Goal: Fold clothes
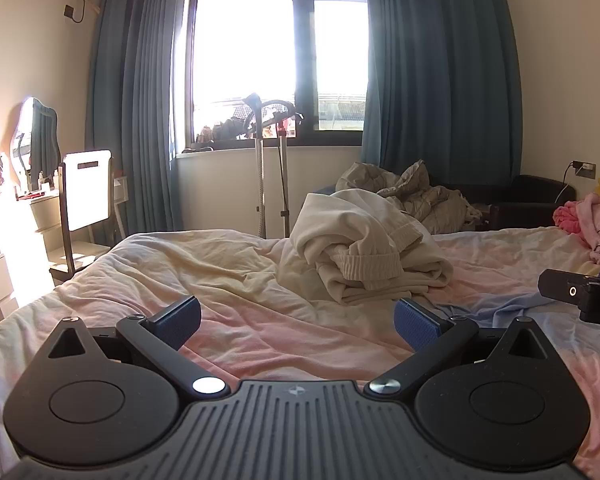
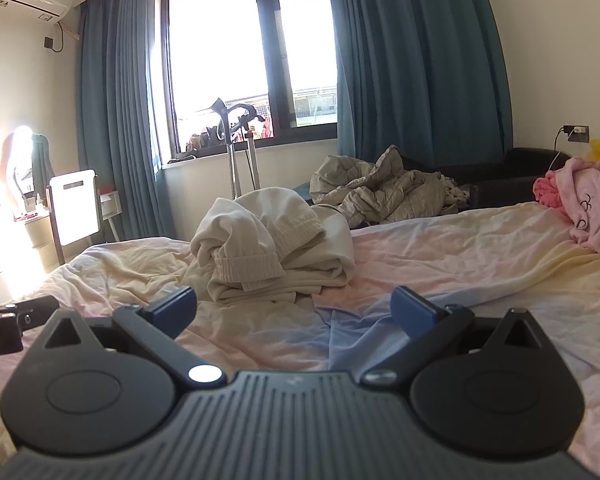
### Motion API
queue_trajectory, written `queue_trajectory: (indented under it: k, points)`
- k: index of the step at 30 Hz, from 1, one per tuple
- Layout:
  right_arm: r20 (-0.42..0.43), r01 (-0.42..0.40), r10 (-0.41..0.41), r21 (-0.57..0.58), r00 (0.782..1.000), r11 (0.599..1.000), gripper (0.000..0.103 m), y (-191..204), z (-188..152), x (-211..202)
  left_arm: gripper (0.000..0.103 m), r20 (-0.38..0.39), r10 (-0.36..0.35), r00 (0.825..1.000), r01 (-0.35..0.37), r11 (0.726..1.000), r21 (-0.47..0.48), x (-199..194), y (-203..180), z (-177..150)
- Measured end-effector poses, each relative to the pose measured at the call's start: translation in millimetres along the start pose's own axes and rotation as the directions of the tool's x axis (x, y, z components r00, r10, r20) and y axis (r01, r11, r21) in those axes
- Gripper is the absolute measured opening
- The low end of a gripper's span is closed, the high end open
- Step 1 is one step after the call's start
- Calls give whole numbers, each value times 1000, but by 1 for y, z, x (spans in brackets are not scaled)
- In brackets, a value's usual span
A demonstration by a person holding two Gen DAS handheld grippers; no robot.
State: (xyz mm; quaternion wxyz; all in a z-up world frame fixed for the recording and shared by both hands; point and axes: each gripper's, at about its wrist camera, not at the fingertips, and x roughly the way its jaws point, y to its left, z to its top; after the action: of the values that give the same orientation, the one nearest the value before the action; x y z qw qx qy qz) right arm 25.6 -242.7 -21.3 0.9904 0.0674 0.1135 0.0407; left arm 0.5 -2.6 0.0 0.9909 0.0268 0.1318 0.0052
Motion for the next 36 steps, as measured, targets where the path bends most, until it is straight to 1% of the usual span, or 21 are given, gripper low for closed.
queue_trajectory:
  k: [36]
  points:
    - [2,-3,3,14,1000,1000,103,-2,0,-3,103,4,-4,1000,4,1000,-6,-1,4,-1]
